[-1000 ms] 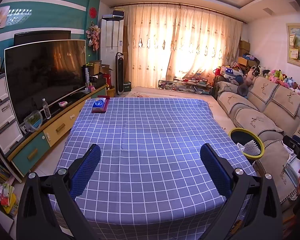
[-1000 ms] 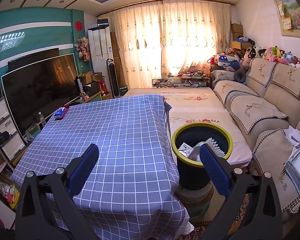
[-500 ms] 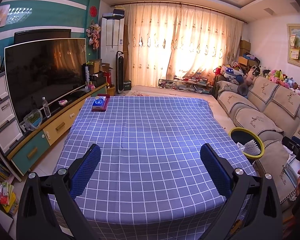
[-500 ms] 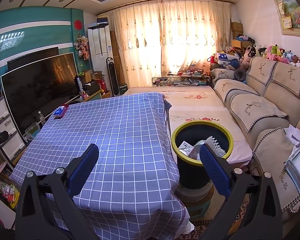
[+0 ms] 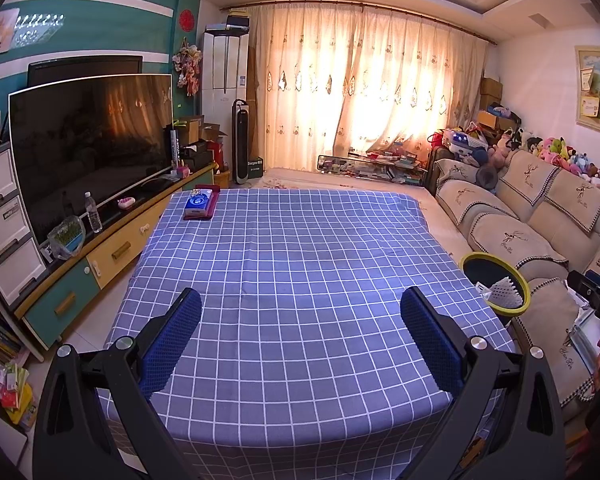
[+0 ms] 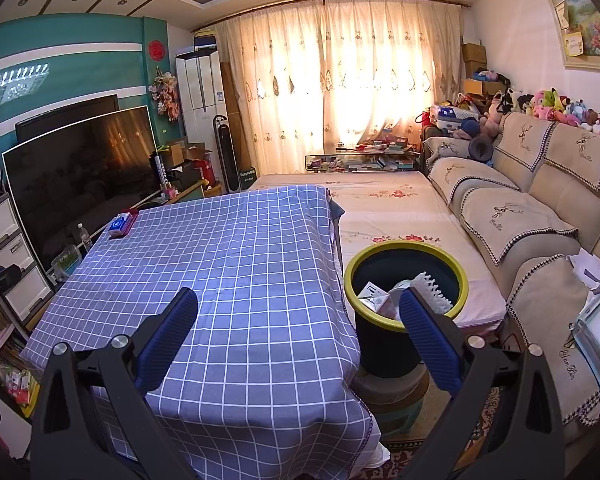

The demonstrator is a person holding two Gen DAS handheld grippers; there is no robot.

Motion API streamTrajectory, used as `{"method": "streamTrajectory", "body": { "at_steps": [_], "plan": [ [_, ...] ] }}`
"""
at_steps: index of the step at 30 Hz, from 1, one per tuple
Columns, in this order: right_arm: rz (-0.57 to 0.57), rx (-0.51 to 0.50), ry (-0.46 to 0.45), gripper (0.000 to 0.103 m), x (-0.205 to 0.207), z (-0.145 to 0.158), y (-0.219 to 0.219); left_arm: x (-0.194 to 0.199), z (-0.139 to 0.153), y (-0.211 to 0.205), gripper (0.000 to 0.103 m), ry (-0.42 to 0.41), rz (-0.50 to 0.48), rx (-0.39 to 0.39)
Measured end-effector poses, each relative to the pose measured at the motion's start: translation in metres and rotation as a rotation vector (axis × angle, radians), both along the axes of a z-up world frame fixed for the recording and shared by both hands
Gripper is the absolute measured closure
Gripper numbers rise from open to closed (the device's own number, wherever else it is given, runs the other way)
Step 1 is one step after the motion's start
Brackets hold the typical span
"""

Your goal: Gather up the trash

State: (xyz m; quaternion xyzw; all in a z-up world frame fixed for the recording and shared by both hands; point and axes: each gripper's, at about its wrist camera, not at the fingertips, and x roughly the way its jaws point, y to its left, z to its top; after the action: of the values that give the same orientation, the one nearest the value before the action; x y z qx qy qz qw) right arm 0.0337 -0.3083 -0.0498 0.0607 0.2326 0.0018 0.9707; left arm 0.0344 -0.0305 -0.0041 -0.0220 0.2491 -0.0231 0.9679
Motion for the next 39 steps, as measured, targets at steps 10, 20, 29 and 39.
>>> {"method": "streamTrajectory", "body": {
  "at_steps": [10, 20, 29, 39],
  "plan": [
    [0.001, 0.000, 0.001, 0.007, -0.0001, 0.0000, -0.0001, 0.0021, -0.0036, 0.0005, 0.005, 0.006, -0.003, 0.001],
    [0.001, 0.001, 0.001, 0.007, -0.0005, -0.0001, -0.0005, 0.0032, -0.0056, -0.0002, 0.005, 0.010, -0.003, 0.002],
    [0.000, 0.002, 0.002, 0.007, -0.0005, 0.0002, -0.0009, 0.0035, -0.0060, -0.0009, 0.005, 0.011, -0.005, 0.003],
    [0.000, 0.003, 0.006, 0.007, -0.0013, -0.0038, 0.0007, 0.0066, -0.0099, -0.0007, 0.005, 0.018, -0.007, 0.005]
  ]
}}
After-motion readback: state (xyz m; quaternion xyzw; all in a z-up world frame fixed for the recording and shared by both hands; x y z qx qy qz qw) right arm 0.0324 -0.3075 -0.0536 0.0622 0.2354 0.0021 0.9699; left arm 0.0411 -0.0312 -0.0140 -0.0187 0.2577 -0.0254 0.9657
